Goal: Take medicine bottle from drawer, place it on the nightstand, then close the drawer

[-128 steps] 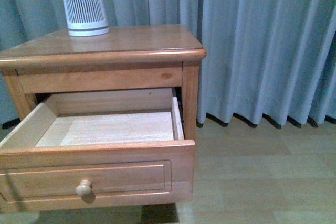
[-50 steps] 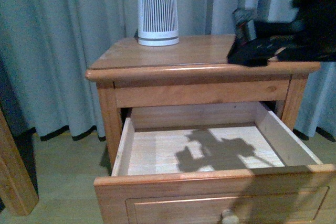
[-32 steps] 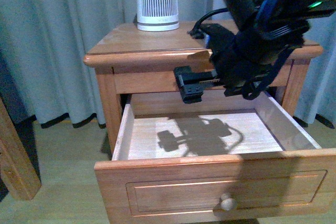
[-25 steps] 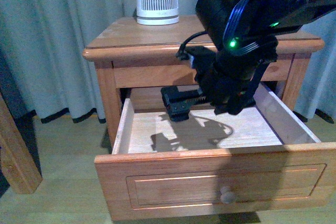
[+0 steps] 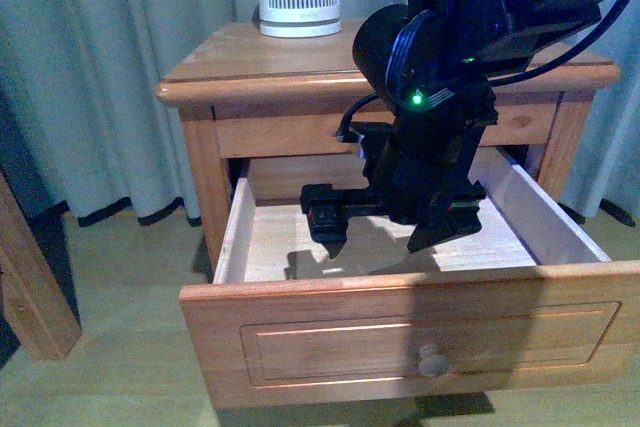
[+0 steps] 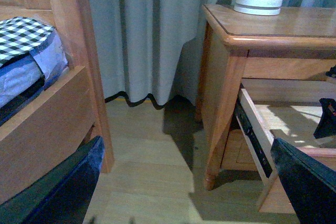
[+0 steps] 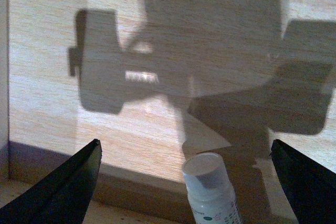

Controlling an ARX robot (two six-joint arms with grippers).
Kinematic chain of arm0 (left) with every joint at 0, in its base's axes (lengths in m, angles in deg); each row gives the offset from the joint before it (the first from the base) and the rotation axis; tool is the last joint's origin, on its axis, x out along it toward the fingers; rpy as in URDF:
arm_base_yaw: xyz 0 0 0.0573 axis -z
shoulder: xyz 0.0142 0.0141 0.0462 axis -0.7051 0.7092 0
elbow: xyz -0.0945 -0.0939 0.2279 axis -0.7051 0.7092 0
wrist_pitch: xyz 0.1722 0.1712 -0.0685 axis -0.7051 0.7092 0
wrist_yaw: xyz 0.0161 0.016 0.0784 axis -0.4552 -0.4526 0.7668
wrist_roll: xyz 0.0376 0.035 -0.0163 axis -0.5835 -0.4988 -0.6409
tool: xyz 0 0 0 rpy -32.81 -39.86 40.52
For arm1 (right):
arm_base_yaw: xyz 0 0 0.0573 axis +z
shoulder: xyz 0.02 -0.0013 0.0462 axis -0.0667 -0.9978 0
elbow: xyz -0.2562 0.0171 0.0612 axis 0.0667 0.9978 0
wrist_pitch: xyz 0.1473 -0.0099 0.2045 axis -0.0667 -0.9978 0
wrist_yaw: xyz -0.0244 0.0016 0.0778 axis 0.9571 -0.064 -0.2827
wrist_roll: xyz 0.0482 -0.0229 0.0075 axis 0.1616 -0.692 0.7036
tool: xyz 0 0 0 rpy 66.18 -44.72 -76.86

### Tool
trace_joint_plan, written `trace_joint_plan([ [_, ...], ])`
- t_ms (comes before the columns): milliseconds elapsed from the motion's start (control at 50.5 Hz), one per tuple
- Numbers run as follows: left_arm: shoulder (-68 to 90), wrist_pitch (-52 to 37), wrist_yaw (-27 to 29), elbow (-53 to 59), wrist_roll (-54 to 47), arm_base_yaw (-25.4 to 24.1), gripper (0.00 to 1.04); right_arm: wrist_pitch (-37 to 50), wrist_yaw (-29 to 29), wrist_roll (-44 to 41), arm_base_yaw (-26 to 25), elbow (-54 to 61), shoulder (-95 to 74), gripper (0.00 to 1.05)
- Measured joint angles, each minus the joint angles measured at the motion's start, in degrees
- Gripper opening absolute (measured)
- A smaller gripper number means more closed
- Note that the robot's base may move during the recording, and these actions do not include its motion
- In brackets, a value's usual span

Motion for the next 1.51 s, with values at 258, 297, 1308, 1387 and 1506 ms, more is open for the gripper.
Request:
trace_joint_plan([
  [258, 0.0, 0.0, 0.0, 0.0, 0.0, 0.0, 0.98, -6.0, -0.2, 0.0, -0.4, -3.6, -4.2, 0.98],
  [297, 0.0, 0.0, 0.0, 0.0, 0.0, 0.0, 0.98, -6.6, 0.2, -0.8, -0.4, -4.0, -4.5, 0.98],
  [1308, 0.0, 0.0, 0.0, 0.0, 0.0, 0.0, 0.98, 9.9, 3.8, -9.1, 2.7, 2.6, 8.0, 0.27],
  [1387, 0.0, 0.0, 0.0, 0.0, 0.0, 0.0, 0.98, 13.7, 4.5, -11.7, 2.2, 1.1, 13.0, 0.27],
  [1506, 0.0, 0.0, 0.0, 0.0, 0.0, 0.0, 0.98, 16.3, 5.7, -14.7, 1.0, -5.4, 16.7, 0.27],
])
